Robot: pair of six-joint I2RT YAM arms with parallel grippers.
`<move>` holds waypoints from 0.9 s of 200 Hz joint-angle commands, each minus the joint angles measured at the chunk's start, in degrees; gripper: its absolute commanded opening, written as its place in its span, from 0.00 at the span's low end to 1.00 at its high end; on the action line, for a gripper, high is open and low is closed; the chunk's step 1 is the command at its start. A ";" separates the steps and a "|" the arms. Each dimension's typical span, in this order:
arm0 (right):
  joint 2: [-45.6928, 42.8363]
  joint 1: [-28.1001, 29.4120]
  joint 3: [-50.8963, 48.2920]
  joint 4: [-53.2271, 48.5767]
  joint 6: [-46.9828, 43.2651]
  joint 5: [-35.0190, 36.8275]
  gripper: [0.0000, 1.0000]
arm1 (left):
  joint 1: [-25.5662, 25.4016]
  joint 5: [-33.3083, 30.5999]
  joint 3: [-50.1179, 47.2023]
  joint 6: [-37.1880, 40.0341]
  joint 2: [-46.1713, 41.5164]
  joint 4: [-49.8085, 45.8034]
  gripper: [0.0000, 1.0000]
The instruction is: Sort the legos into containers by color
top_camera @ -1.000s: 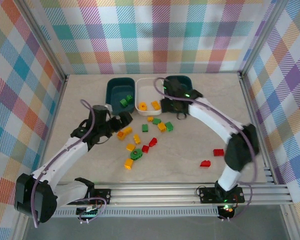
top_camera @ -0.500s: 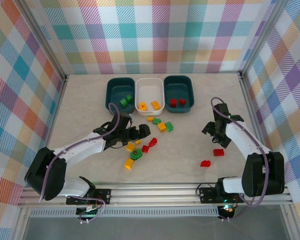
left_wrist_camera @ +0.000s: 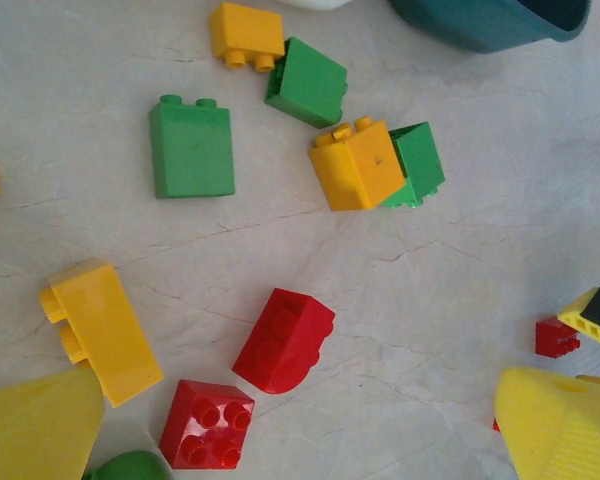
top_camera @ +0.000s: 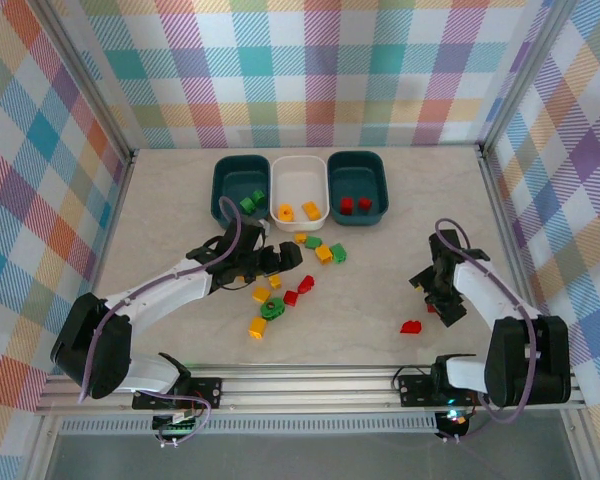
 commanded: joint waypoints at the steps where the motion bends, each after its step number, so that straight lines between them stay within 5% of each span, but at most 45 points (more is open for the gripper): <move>1: 3.91 -1.39 0.55 2.92 3.51 -0.67 0.91 | -0.37 -0.76 2.22 0.81 0.25 -2.32 1.00; 86: 9.29 -3.60 -1.56 13.36 2.11 -4.24 0.62 | -0.28 -3.00 4.03 0.57 -1.50 -7.09 1.00; 142: 7.94 -3.21 -2.47 17.61 -2.08 -7.63 0.16 | -0.19 -4.00 7.17 1.21 -1.16 -9.58 1.00; 180: 10.06 6.31 9.01 18.06 -9.32 -6.82 0.13 | 3.63 -4.92 8.63 0.76 -1.77 -11.38 1.00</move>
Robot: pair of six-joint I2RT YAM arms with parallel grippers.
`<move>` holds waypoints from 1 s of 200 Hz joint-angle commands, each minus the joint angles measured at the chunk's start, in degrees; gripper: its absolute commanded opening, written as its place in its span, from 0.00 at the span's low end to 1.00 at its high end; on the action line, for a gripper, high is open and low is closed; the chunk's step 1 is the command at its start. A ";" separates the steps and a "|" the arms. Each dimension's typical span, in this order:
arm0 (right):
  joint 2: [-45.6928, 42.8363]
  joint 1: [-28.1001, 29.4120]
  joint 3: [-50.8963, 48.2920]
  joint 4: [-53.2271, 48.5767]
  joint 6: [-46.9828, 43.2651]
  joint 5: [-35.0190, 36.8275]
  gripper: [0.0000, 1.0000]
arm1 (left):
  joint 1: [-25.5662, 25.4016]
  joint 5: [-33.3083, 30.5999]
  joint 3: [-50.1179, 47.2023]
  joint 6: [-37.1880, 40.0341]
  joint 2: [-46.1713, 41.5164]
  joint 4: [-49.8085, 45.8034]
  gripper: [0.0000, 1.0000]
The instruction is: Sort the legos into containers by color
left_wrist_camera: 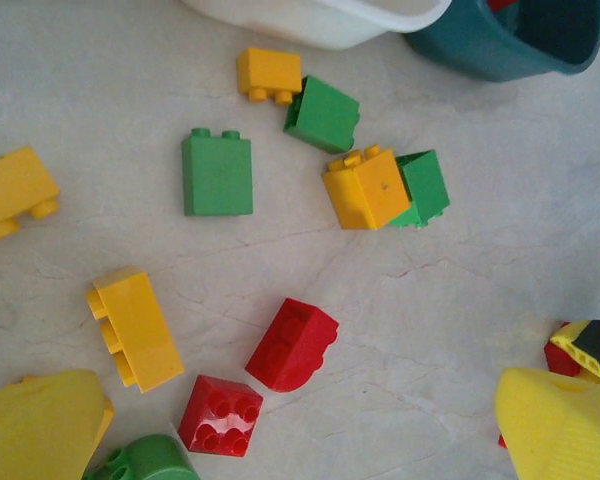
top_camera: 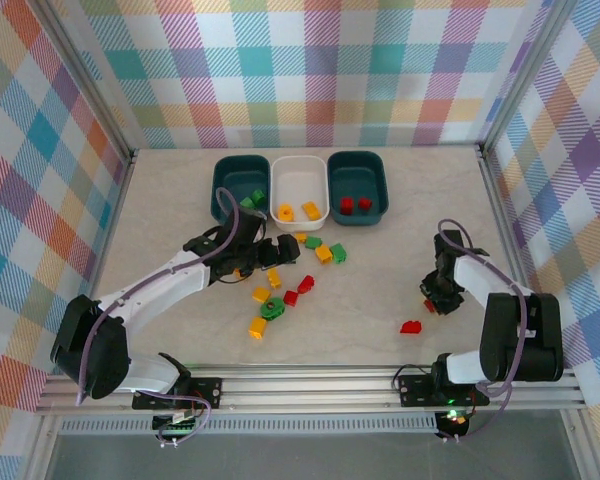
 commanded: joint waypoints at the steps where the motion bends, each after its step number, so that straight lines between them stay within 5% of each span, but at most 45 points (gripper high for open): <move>1: 3.68 8.13 9.64 10.75 -6.71 -4.52 0.13 | 2.98 -1.31 1.43 0.44 -1.66 -2.23 1.00; 22: 10.33 17.89 24.50 7.94 -13.28 5.08 0.10 | 7.39 -0.23 0.95 -1.86 -0.29 -3.12 1.00; 44: 18.86 22.08 38.28 7.89 -18.72 10.20 0.10 | 10.57 2.29 0.63 -3.68 1.36 -3.86 1.00; 93: 39.10 22.66 61.06 5.84 -26.19 18.33 0.11 | 11.12 0.52 2.20 -3.71 2.54 -8.11 0.99; 125: 48.03 21.71 70.66 1.66 -25.95 16.21 0.15 | 11.13 0.11 5.31 -3.50 4.72 -10.93 0.99; 138: 49.29 21.10 71.77 1.51 -26.66 14.40 0.21 | 11.11 -1.07 6.44 -3.27 5.27 -11.79 0.99; 148: 49.83 20.77 72.91 1.02 -27.53 13.11 0.41 | 11.12 -1.94 6.80 -3.28 5.48 -12.16 0.99; 166: 49.70 20.63 75.09 -0.33 -30.19 12.18 0.56 | 11.09 -2.71 6.68 -3.71 5.87 -12.43 0.99; 200: 41.68 20.72 70.13 1.98 -32.66 11.99 0.64 | 11.12 -8.09 6.87 -3.46 5.79 -14.62 0.98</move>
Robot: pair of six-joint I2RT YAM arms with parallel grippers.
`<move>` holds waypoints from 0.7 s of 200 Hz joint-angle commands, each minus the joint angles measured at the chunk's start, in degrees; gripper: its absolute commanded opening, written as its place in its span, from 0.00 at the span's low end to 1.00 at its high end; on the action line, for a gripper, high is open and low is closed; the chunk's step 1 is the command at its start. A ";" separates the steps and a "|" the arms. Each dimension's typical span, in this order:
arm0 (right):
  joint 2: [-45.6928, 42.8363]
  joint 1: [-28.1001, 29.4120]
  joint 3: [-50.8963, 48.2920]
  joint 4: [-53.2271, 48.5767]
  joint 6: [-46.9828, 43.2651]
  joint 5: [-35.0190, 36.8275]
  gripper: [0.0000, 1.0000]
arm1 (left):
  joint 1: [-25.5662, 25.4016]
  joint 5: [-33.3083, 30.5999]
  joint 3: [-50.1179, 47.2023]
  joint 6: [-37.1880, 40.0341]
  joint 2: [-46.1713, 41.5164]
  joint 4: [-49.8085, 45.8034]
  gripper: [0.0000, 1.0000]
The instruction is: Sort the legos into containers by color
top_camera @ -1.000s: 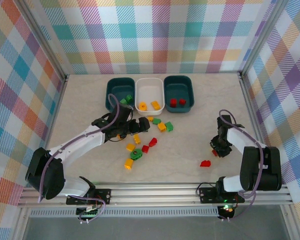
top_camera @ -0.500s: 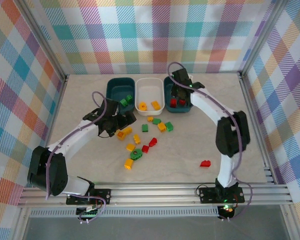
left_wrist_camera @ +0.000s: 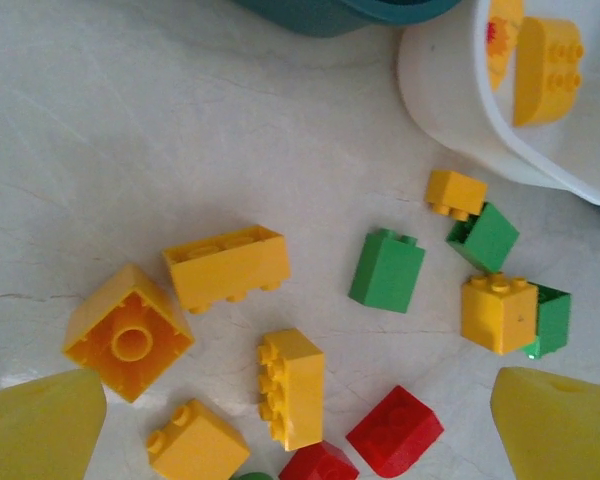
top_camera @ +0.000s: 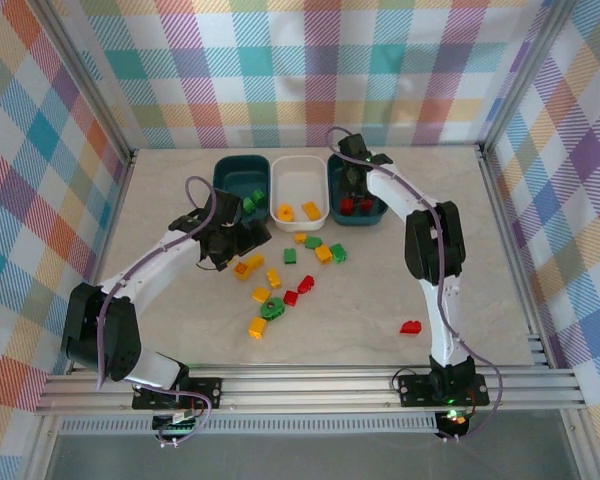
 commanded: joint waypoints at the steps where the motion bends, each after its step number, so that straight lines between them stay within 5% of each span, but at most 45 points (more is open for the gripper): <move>1: -8.36 -0.07 -2.76 0.68 -2.94 -1.27 0.64 | -0.02 -5.26 1.45 0.15 0.62 -4.00 0.98; 41: -22.88 2.73 -19.50 7.90 -1.78 -5.98 0.65 | -0.11 -6.53 1.45 -1.08 3.57 -5.11 0.93; 81: -34.73 5.12 -37.36 13.74 0.39 -9.96 0.65 | -0.11 -4.37 -3.50 -11.19 5.79 -2.65 0.91; 140: -40.12 5.14 -49.75 16.26 -0.52 -10.56 0.64 | -0.15 -4.69 -6.67 -19.45 8.62 3.31 0.85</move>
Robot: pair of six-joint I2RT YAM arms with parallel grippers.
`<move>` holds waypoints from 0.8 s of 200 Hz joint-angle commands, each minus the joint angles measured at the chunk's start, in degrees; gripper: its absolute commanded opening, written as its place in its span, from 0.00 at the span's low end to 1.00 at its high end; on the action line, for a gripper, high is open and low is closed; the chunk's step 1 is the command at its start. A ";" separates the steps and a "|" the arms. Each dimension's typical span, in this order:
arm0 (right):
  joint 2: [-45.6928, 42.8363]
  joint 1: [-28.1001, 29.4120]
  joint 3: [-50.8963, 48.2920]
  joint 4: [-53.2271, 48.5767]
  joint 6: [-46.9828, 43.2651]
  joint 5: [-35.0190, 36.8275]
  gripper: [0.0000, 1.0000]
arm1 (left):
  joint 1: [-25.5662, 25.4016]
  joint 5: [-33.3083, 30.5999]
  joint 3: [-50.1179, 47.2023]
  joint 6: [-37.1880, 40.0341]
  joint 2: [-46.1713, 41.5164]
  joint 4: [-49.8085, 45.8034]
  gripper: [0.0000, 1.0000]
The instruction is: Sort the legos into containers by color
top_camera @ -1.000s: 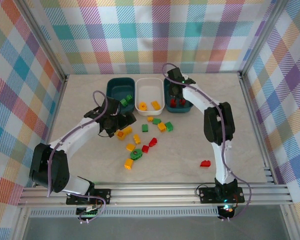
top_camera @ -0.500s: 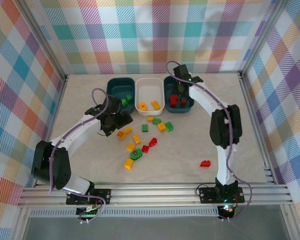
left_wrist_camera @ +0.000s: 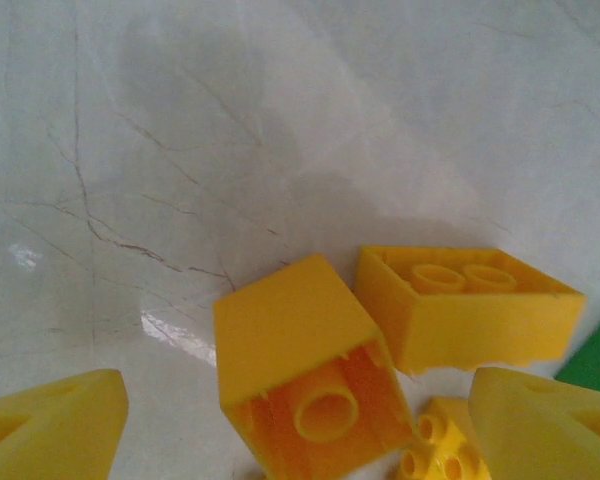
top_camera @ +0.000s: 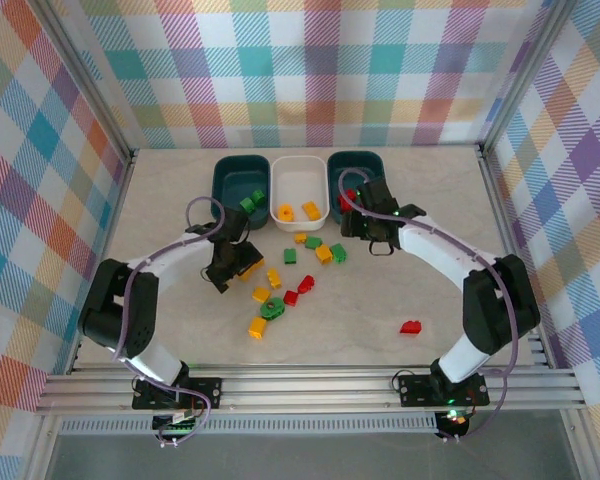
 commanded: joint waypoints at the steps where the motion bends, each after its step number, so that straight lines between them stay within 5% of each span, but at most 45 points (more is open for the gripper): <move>1: -2.44 -0.23 -2.58 2.90 0.38 -1.35 0.64 | -0.17 -1.15 -0.87 -5.67 -0.01 2.29 0.85; 70: -4.35 -0.24 -7.05 7.46 1.06 -2.68 0.61 | -0.44 -1.18 -0.77 -8.21 2.17 2.97 0.58; 160: -5.96 -0.24 -9.58 10.19 1.64 -2.59 0.60 | -1.58 -3.59 -0.77 -6.89 -1.68 -1.72 0.43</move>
